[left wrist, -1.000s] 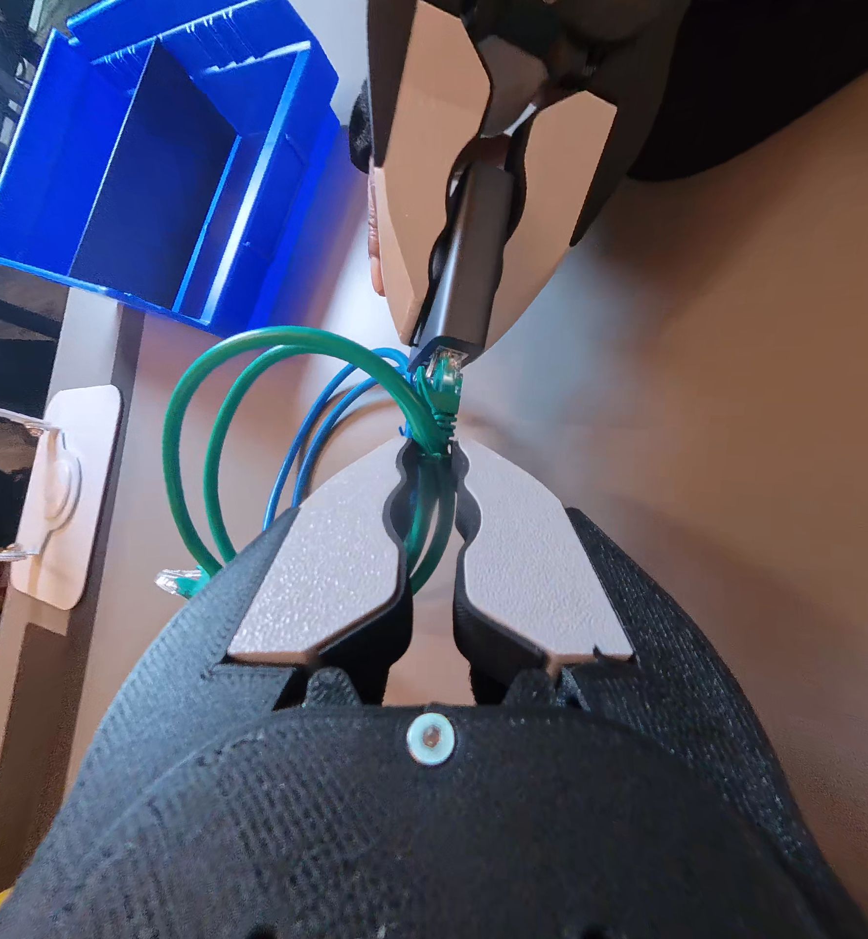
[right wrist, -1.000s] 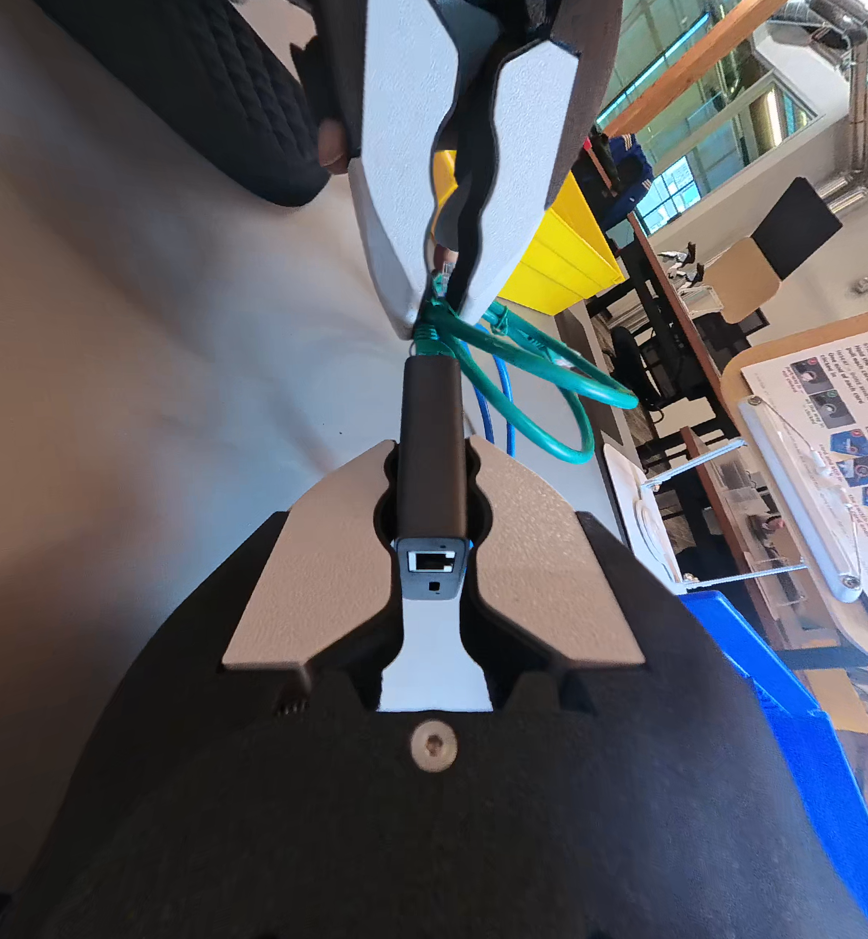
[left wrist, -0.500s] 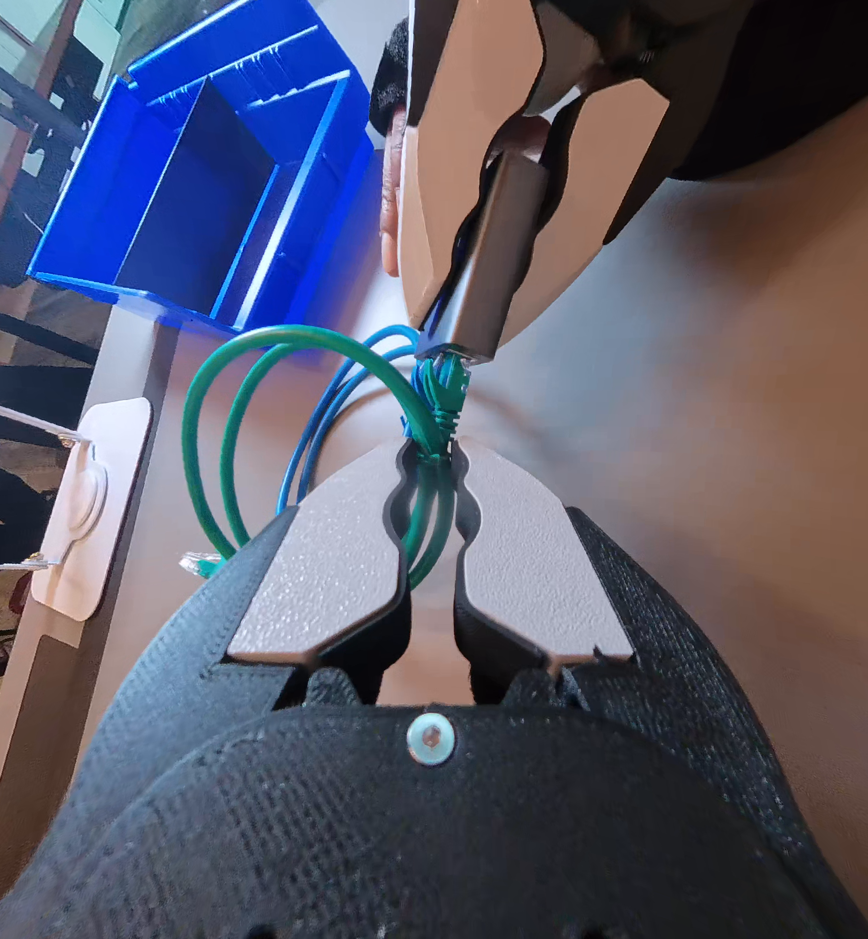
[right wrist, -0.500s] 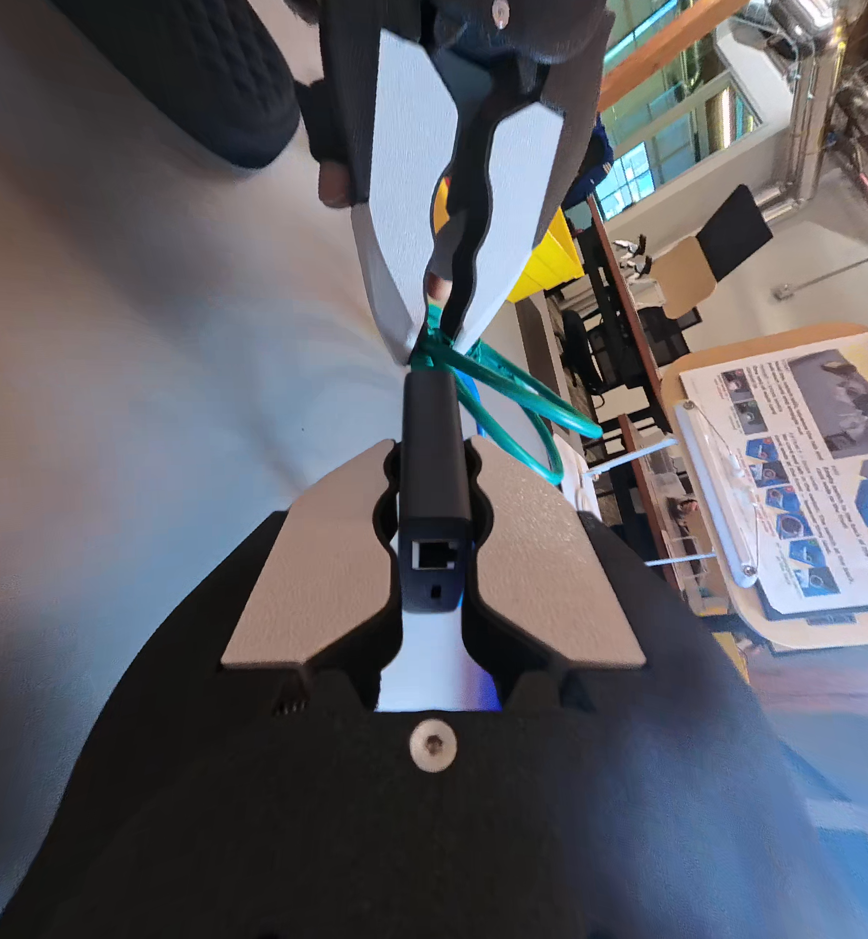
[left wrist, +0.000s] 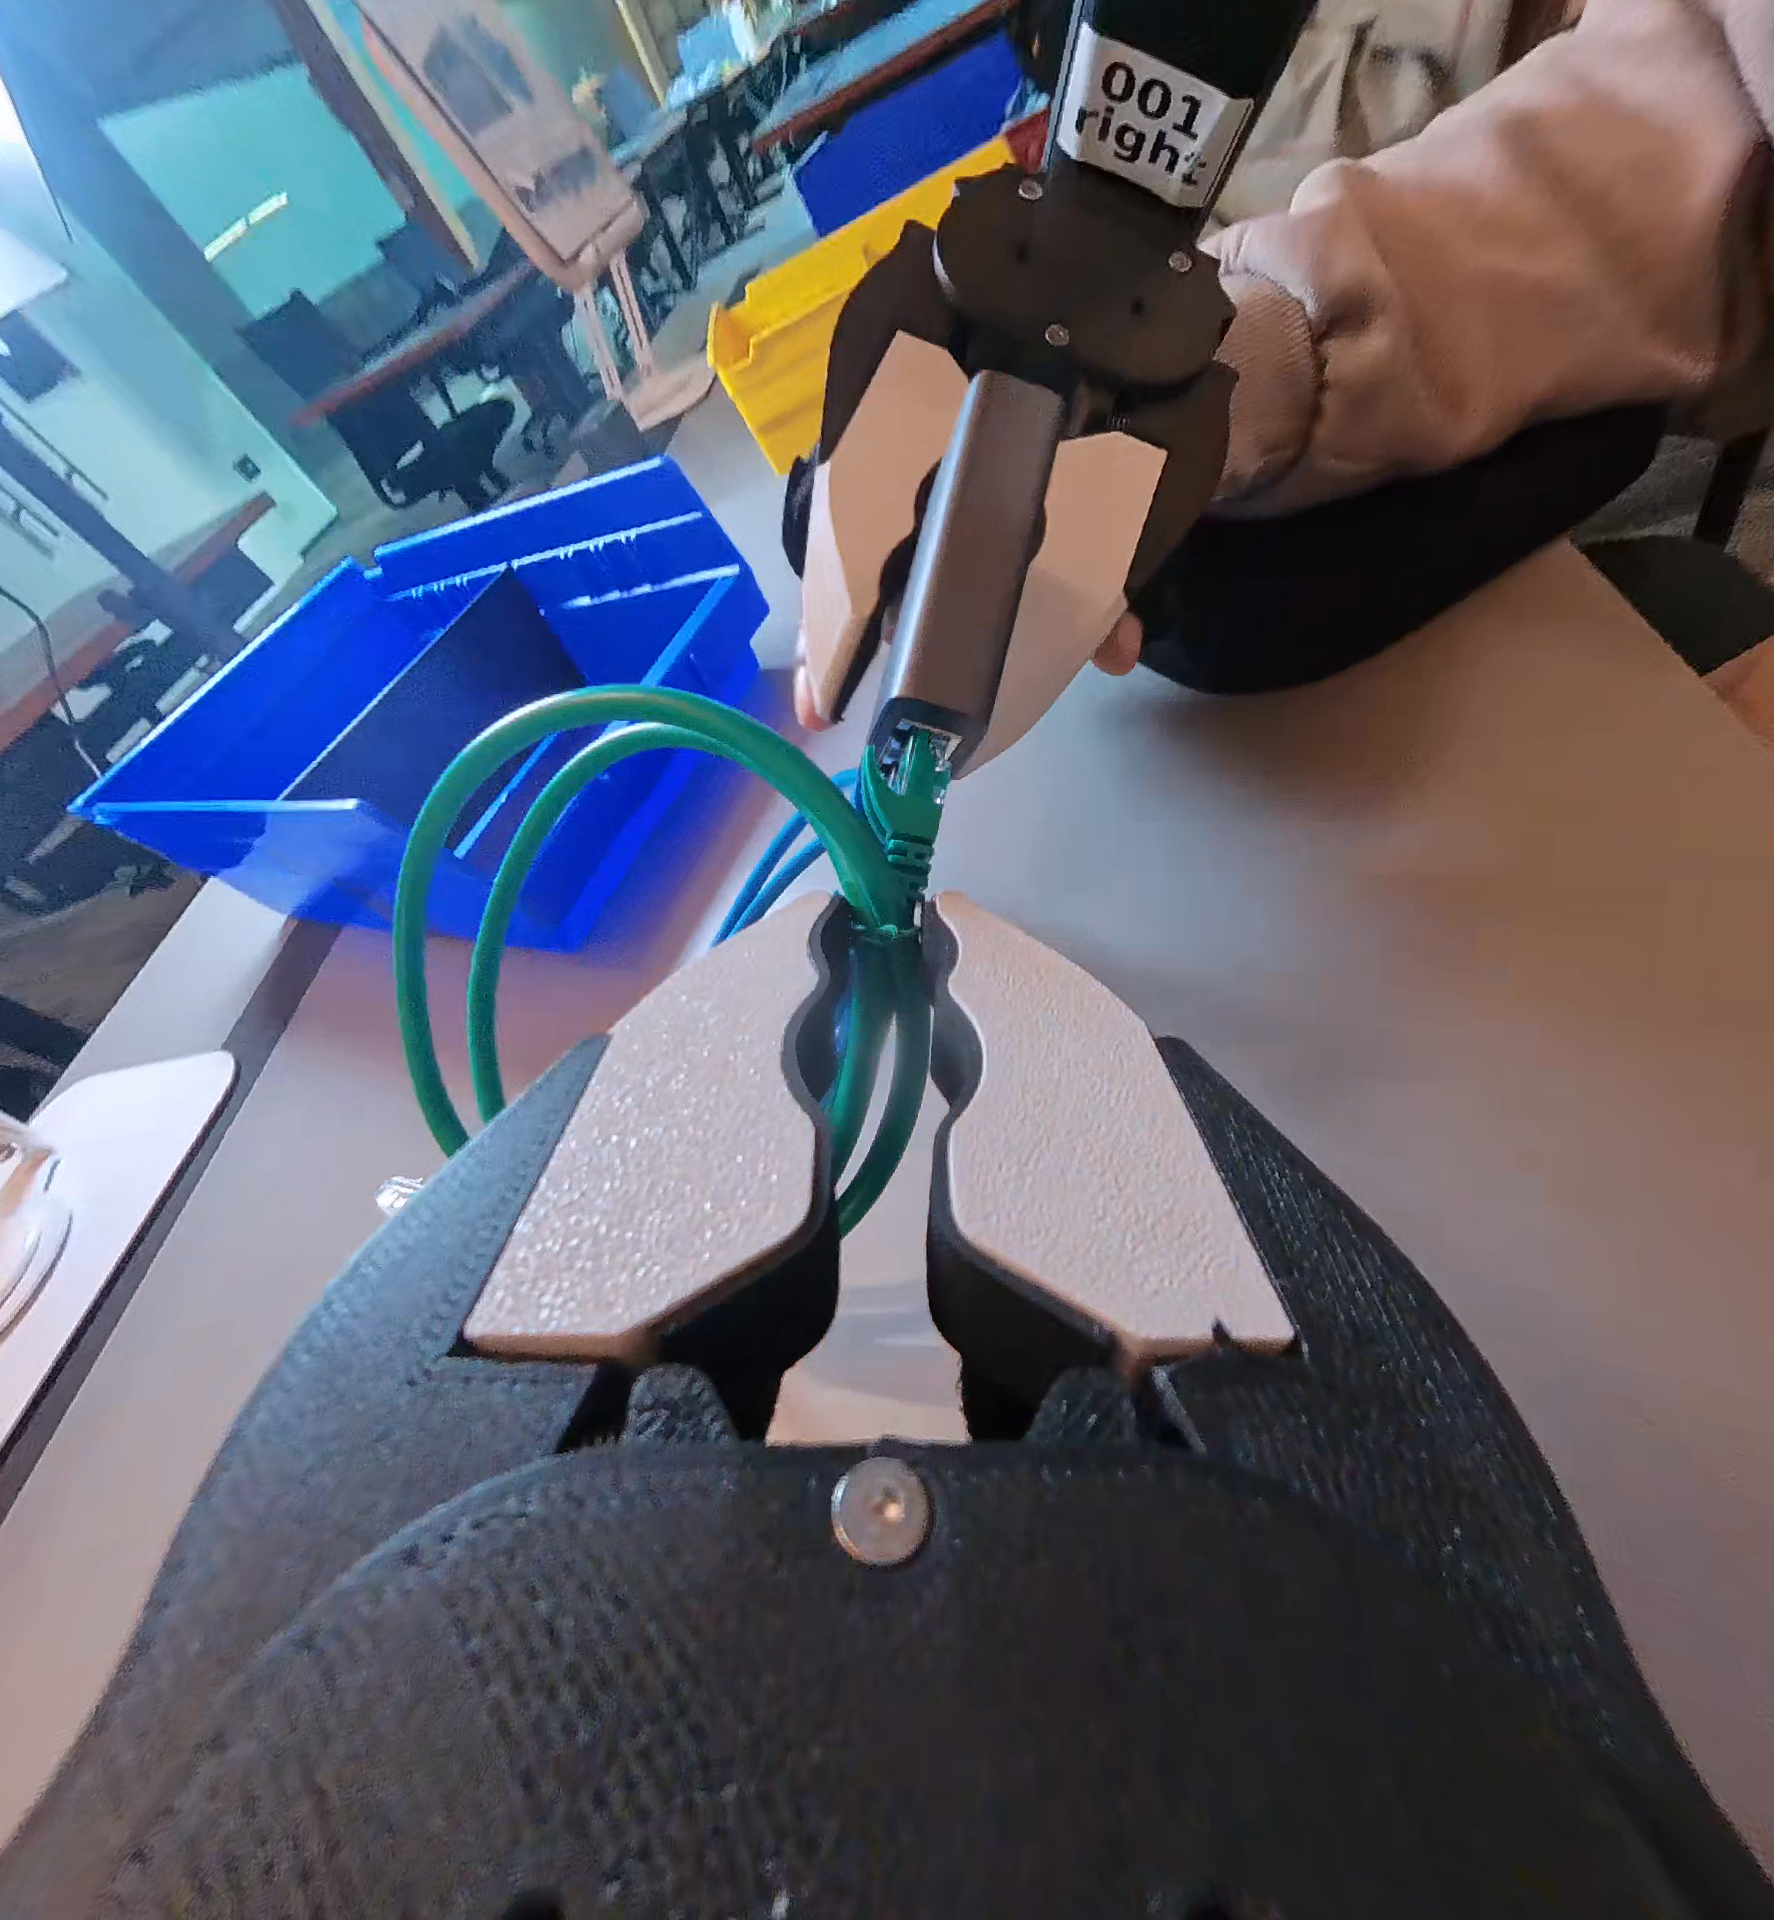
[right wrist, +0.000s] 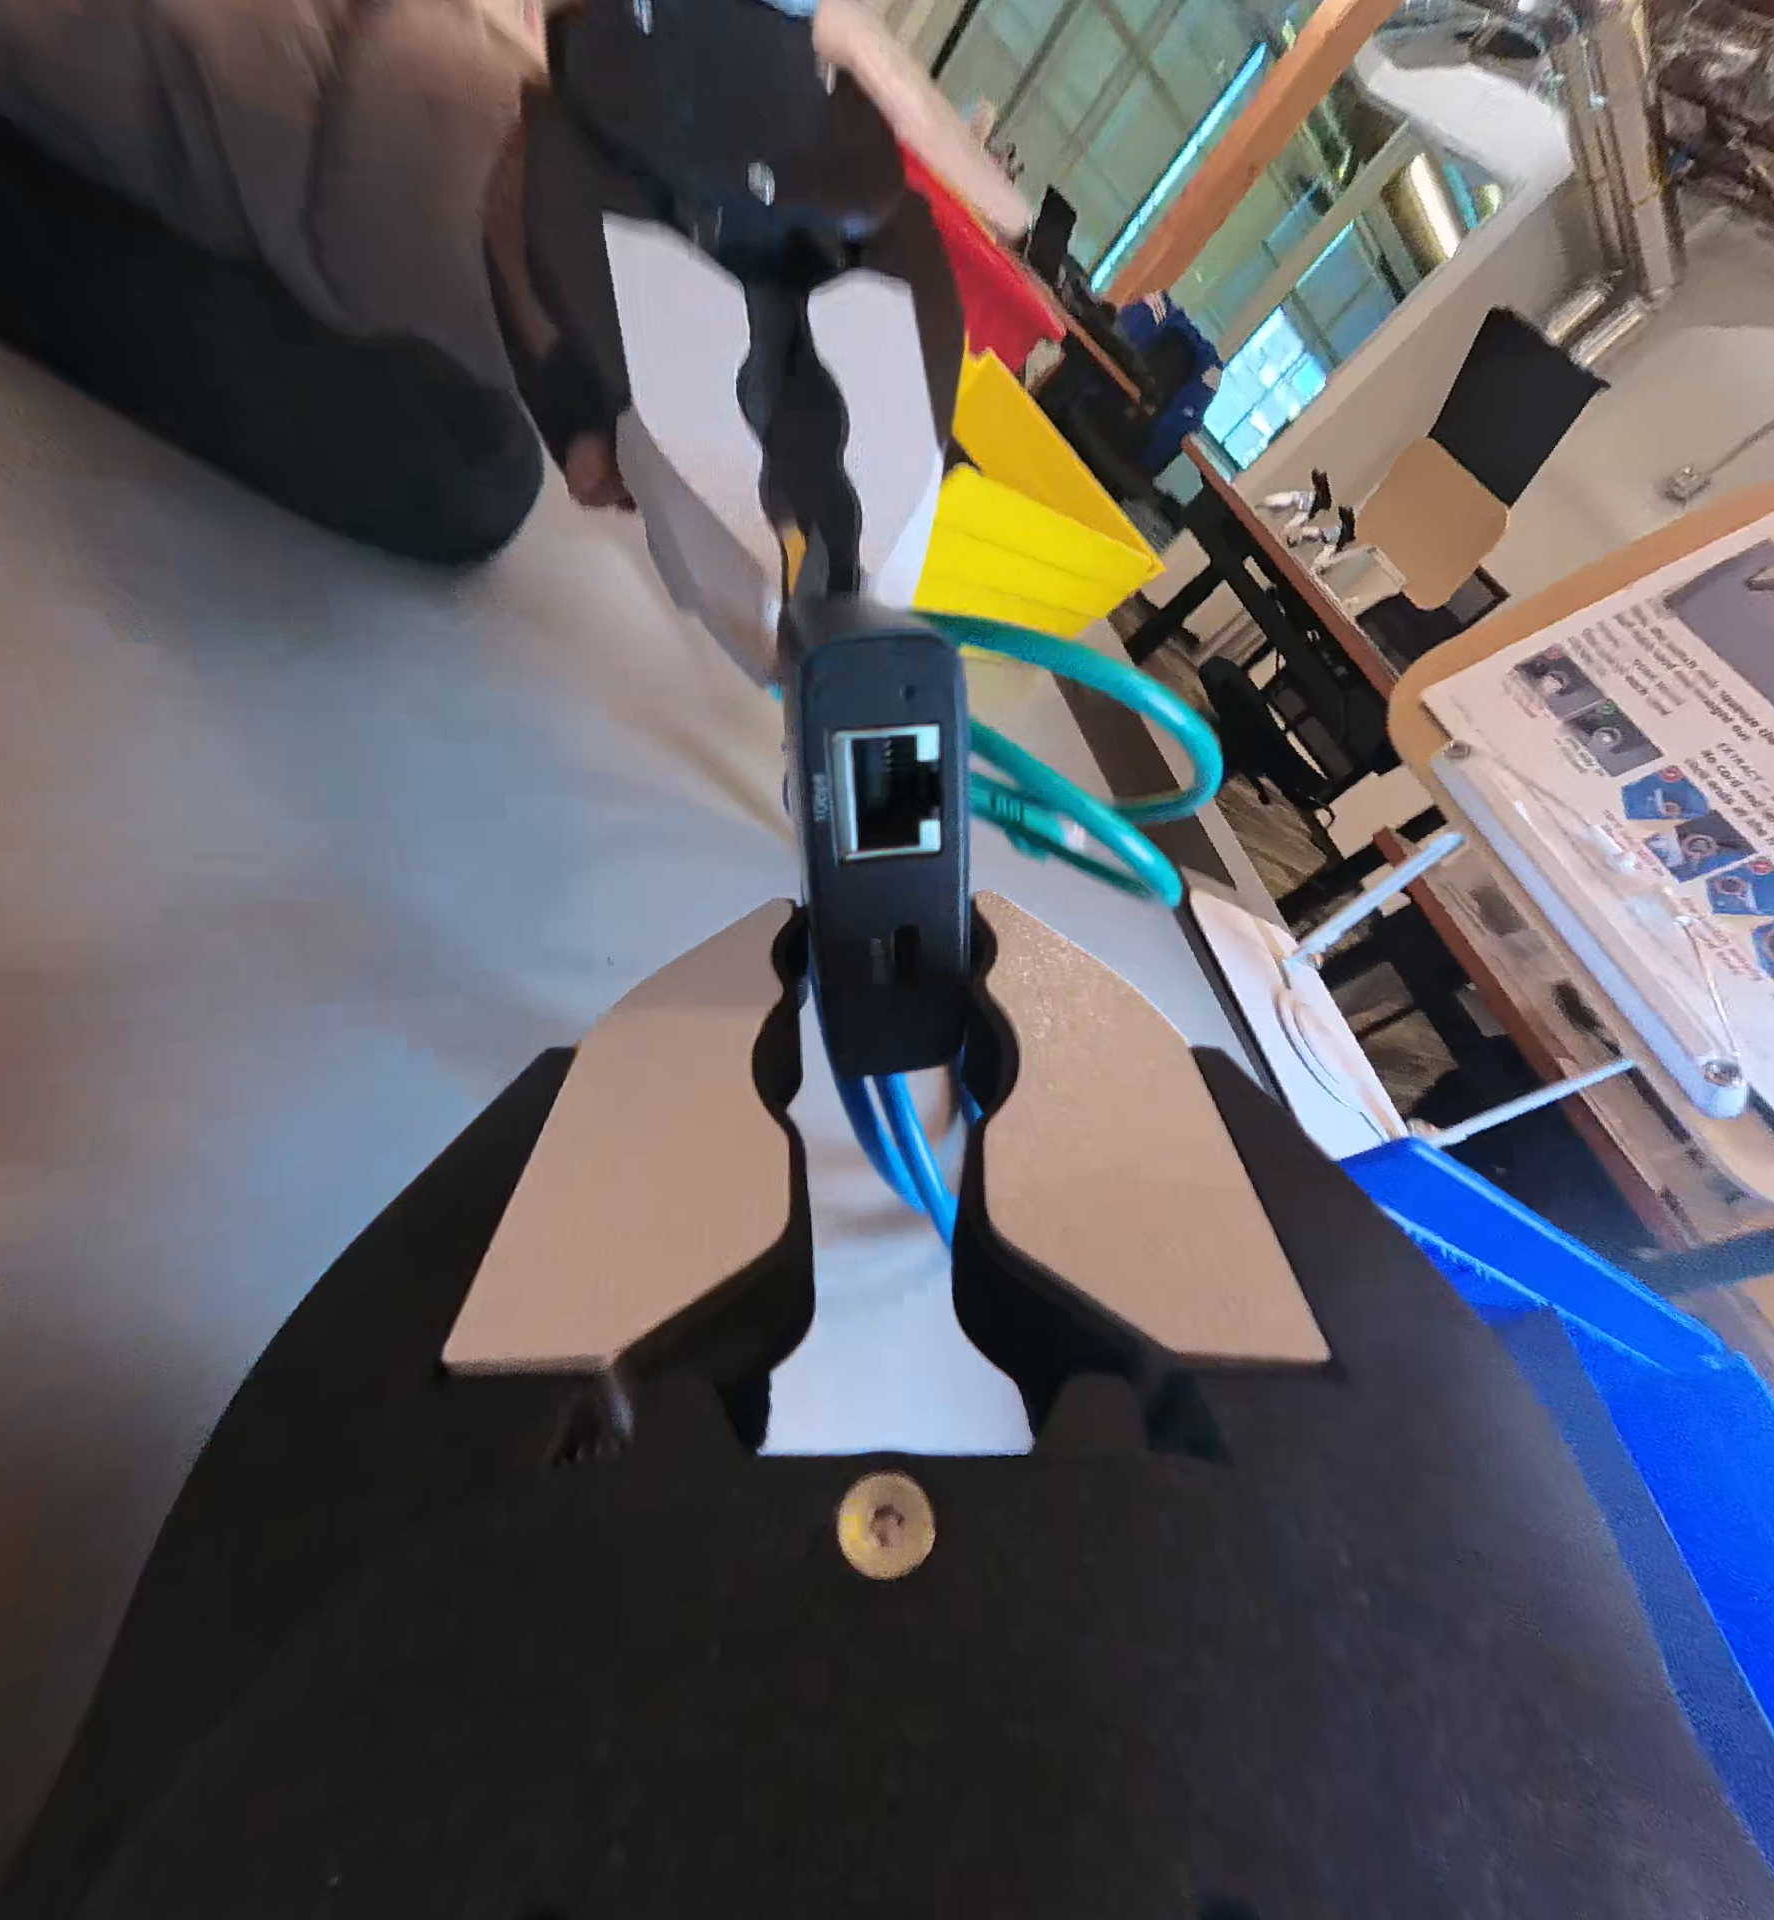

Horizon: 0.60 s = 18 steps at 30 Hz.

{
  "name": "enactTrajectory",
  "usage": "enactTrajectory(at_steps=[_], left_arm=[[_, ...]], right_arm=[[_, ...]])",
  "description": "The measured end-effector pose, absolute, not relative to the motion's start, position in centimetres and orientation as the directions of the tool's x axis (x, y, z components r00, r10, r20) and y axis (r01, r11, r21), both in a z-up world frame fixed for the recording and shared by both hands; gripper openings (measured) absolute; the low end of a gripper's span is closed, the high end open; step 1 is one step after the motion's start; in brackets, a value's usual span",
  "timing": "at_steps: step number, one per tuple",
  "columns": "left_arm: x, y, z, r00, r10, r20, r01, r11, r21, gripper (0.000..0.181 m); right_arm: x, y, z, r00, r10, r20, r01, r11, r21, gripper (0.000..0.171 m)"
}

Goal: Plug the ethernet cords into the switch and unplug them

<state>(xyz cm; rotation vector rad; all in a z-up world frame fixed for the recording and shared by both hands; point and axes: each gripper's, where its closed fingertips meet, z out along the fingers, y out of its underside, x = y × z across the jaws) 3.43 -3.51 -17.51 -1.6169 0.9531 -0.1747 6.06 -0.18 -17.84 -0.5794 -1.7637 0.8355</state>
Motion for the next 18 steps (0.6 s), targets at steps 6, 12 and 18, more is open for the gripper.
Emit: enactTrajectory(at_steps=[6,12,18], left_arm=[[1.0,-2.5,-18.0,0.728,-0.593,-0.345,-0.481,-0.083,-0.873,0.024],[4.3,-2.9,-16.4,0.615,-0.530,-0.584,-0.666,0.047,-0.745,0.036],[5.3,-2.8,-17.1,0.485,-0.485,-0.728,-0.778,0.139,-0.612,0.021]], right_arm=[[5.8,-0.1,-18.0,-0.294,0.653,0.697,0.067,0.742,-0.667,0.020],[4.6,1.3,-19.6,-0.250,0.594,0.765,0.276,0.801,-0.531,0.020],[3.8,-1.2,-19.1,-0.256,0.611,0.749,0.210,0.792,-0.574,0.022]])
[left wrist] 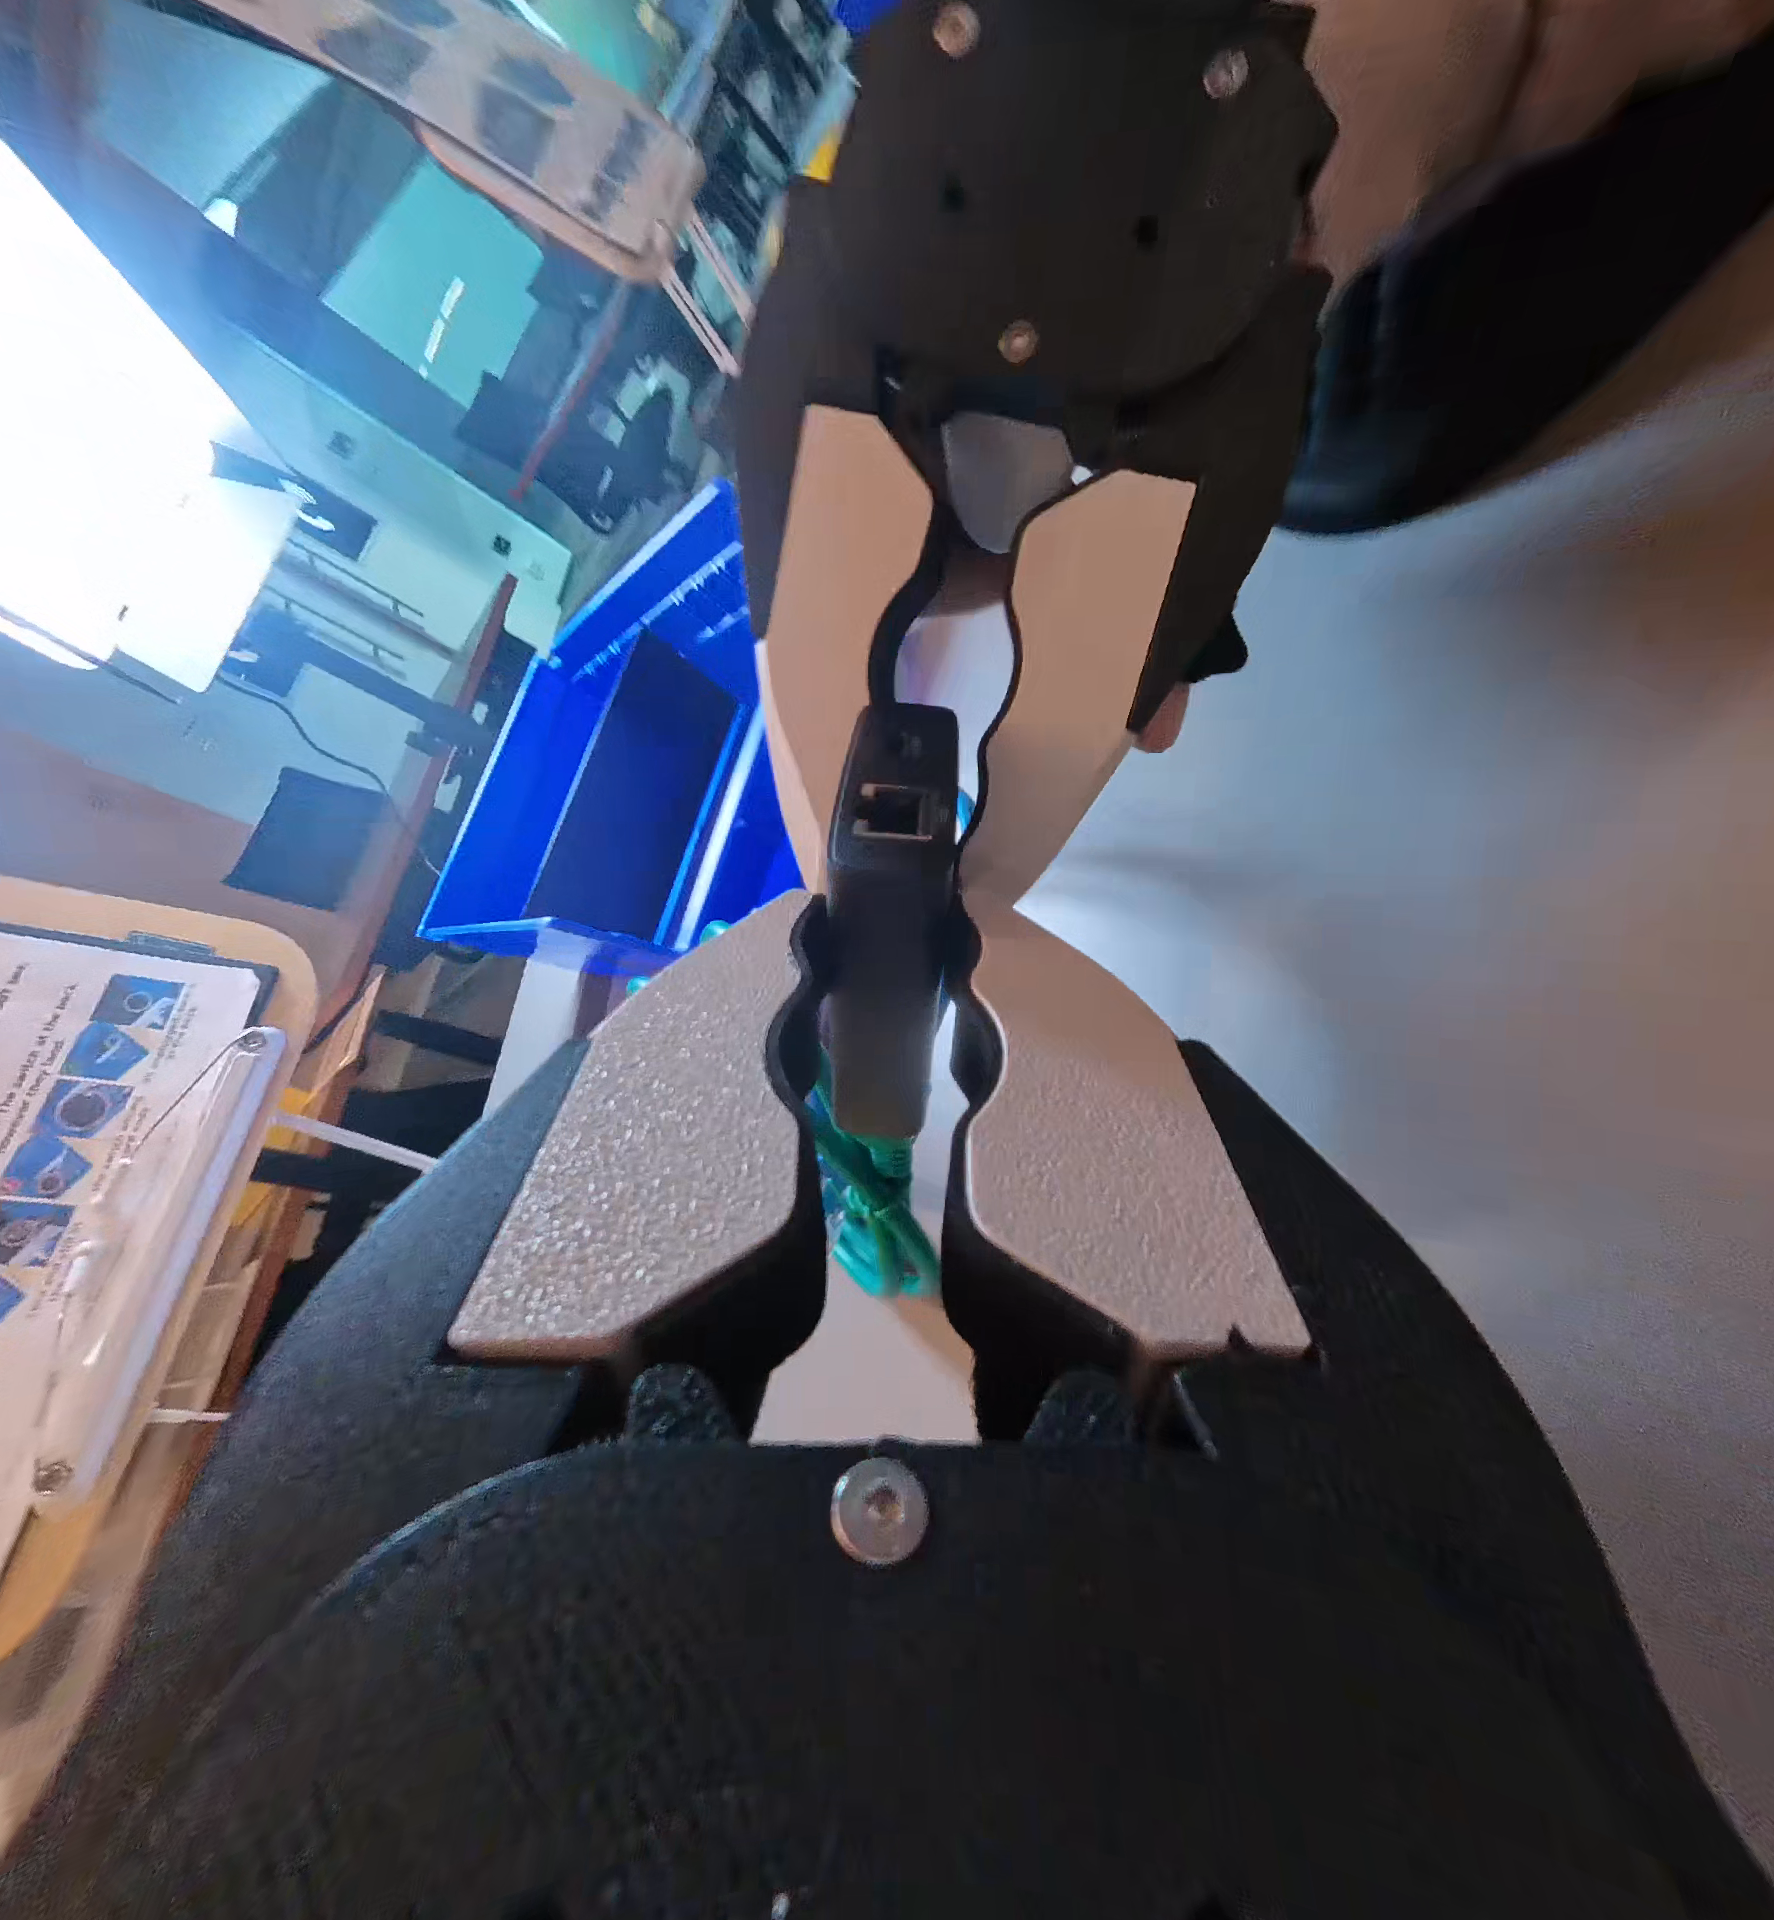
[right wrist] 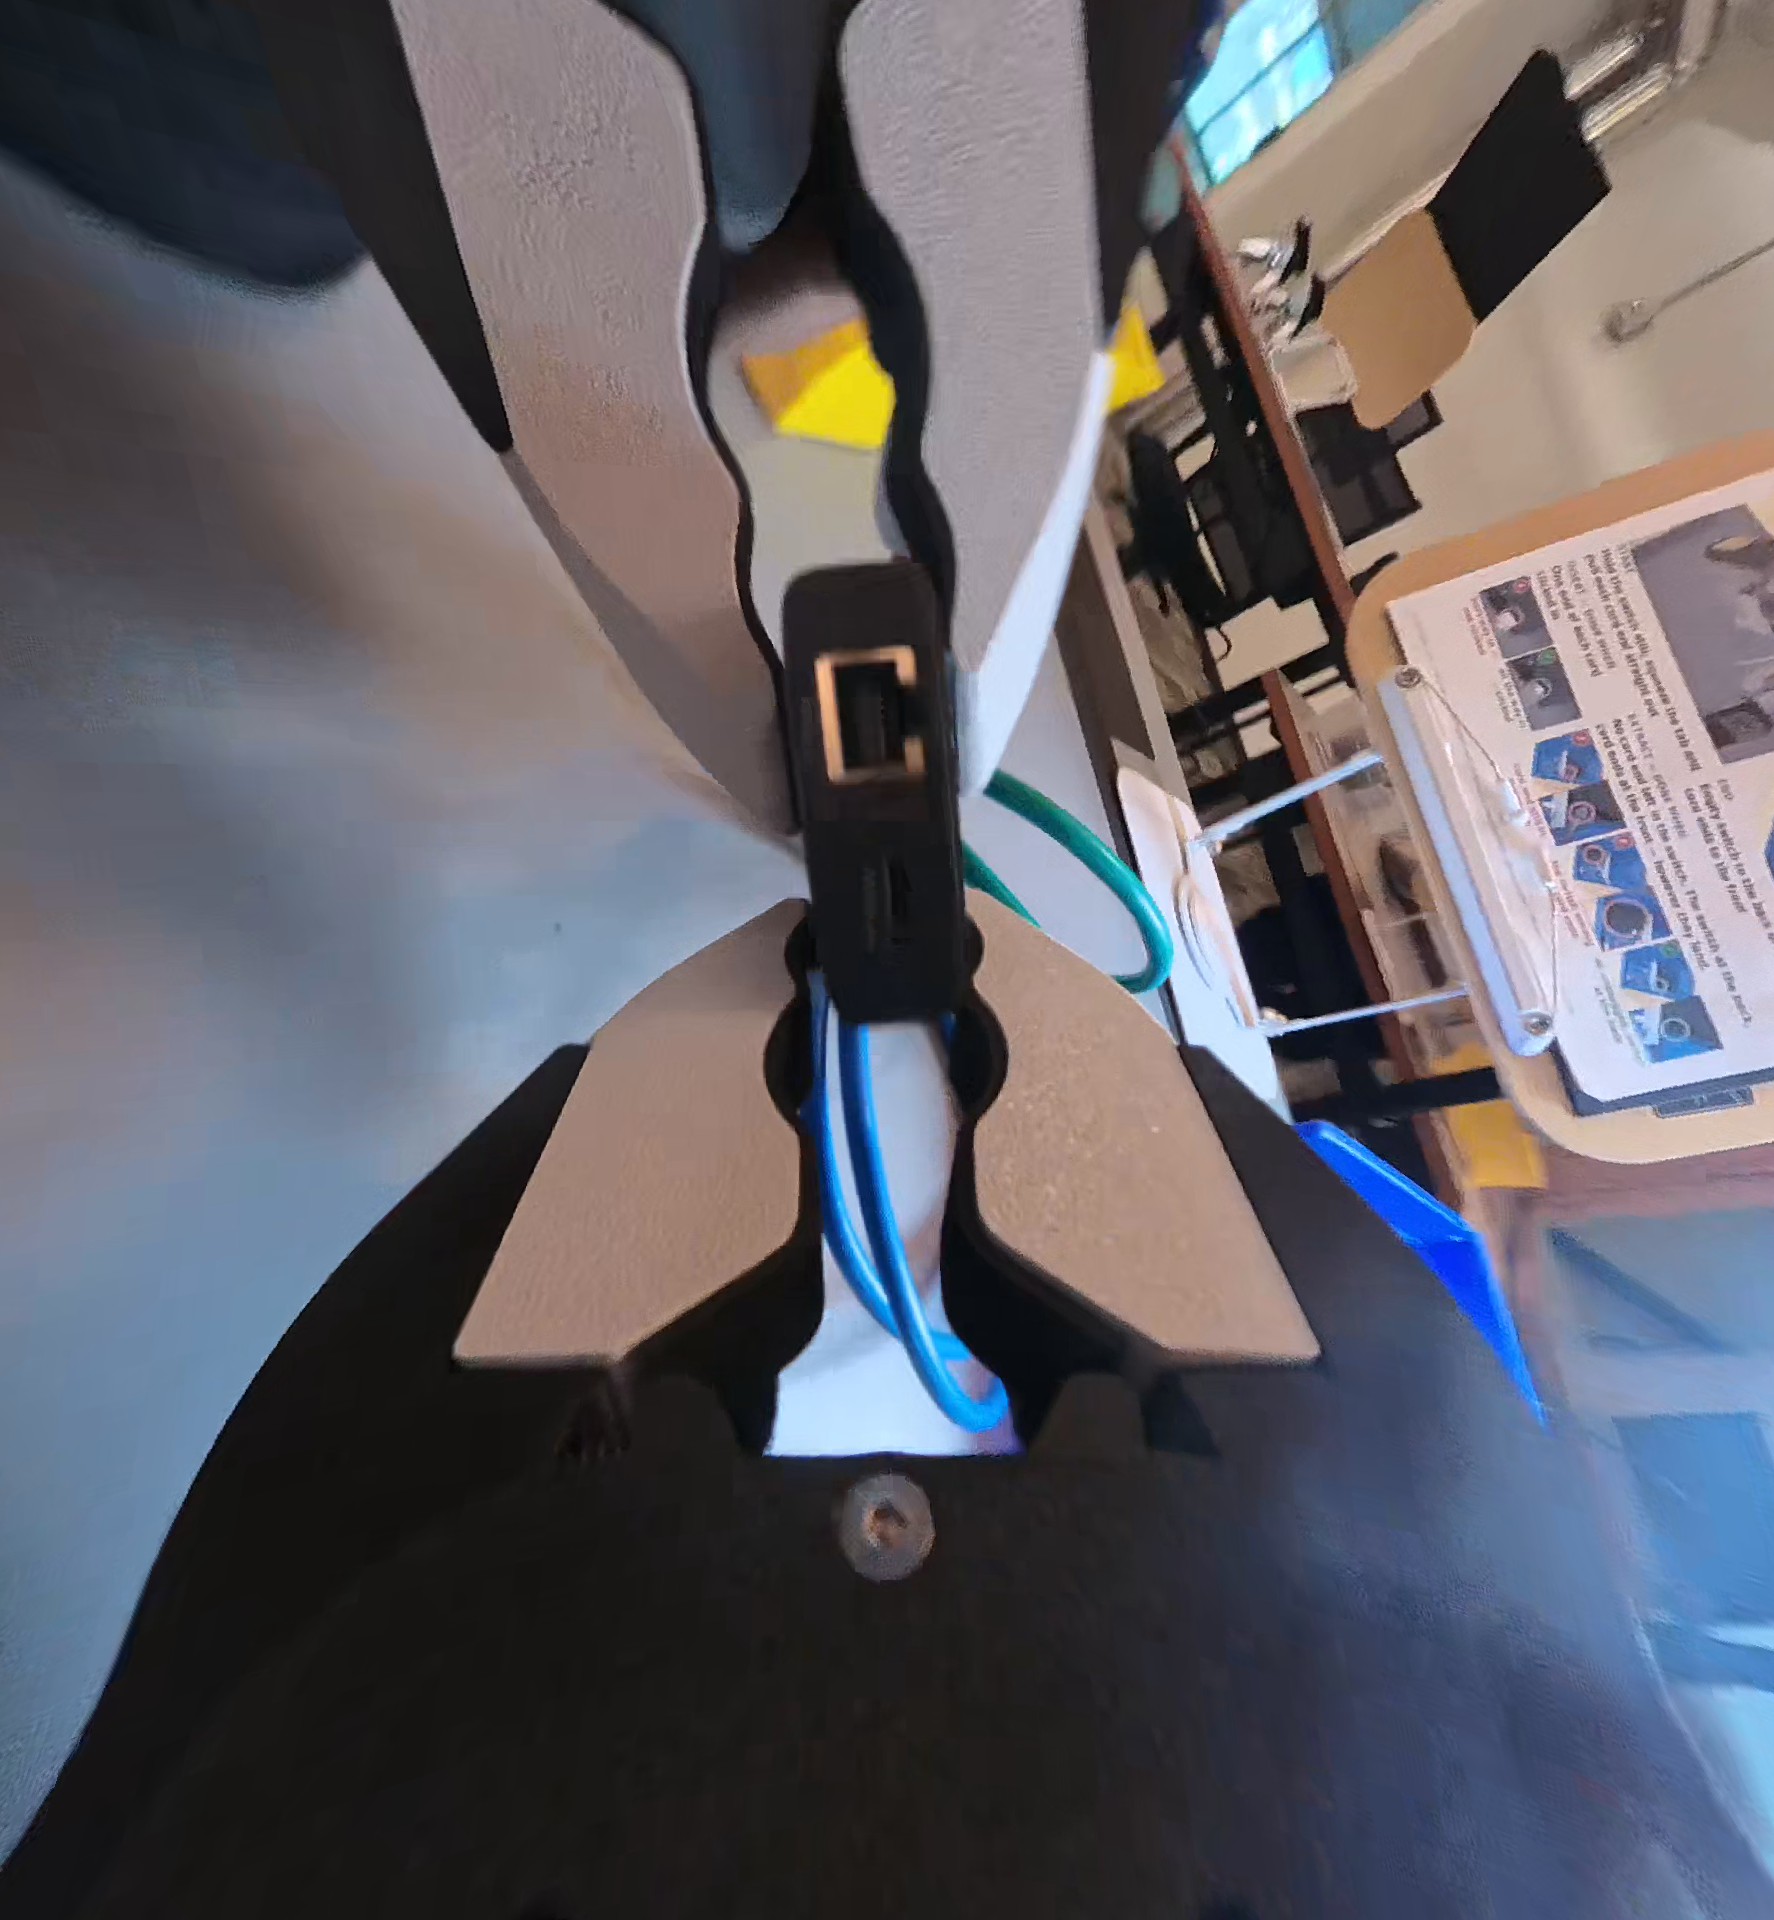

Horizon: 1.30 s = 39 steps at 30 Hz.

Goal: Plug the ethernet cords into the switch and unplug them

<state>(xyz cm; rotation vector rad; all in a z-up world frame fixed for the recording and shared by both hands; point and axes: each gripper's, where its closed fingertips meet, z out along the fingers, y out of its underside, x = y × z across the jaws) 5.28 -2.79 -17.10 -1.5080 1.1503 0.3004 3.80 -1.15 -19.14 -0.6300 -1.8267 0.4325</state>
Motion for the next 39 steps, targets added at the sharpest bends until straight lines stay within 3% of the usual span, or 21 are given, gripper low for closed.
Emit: enactTrajectory(at_steps=[7,11,16,20,25,27,30,32,35,39], left_arm=[[0.7,-4.1,-10.4,0.760,-0.441,-0.478,-0.411,0.244,-0.878,0.021],[-1.7,-5.2,-6.9,0.837,-0.455,-0.303,-0.162,0.322,-0.933,0.020],[-1.1,-6.2,-4.9,0.817,-0.540,-0.201,0.012,0.364,-0.931,0.020],[1.9,-6.7,-4.3,0.757,-0.627,-0.180,0.098,0.383,-0.919,0.021],[5.1,-7.0,-3.8,0.693,-0.702,-0.161,0.195,0.398,-0.897,0.020],[5.4,-6.7,-4.3,0.689,-0.707,-0.160,0.191,0.391,-0.900,0.020],[4.6,-6.0,-5.6,0.703,-0.689,-0.174,0.114,0.352,-0.929,0.020],[3.1,-5.1,-7.2,0.745,-0.625,-0.234,-0.042,0.307,-0.951,0.021],[0.7,-3.6,-10.8,0.776,-0.509,-0.373,-0.338,0.163,-0.927,0.025],[-0.4,-2.3,-14.4,0.691,-0.416,-0.591,-0.638,0.031,-0.769,0.031]], right_arm=[[6.4,0.6,-11.9,-0.140,0.857,0.495,-0.065,0.491,-0.869,0.021],[7.1,3.3,-11.5,-0.150,0.931,0.334,-0.049,0.330,-0.943,0.024],[5.3,1.4,-17.9,-0.373,0.912,0.171,0.191,0.256,-0.948,0.032],[3.3,-3.9,-17.8,-0.460,0.869,0.181,0.106,0.257,-0.961,0.038],[1.7,-6.6,-15.3,-0.369,0.873,0.318,-0.013,0.337,-0.941,0.039],[1.9,-6.6,-15.4,-0.347,0.853,0.390,-0.024,0.407,-0.913,0.014],[2.0,-4.5,-16.2,-0.291,0.843,0.452,0.074,0.490,-0.868,0.012],[2.1,-1.8,-16.5,-0.221,0.828,0.515,0.150,0.551,-0.821,0.011],[2.8,2.1,-16.9,-0.116,0.698,0.706,0.278,0.706,-0.652,0.011],[3.2,3.9,-17.9,-0.101,0.521,0.847,0.409,0.798,-0.442,0.011]])
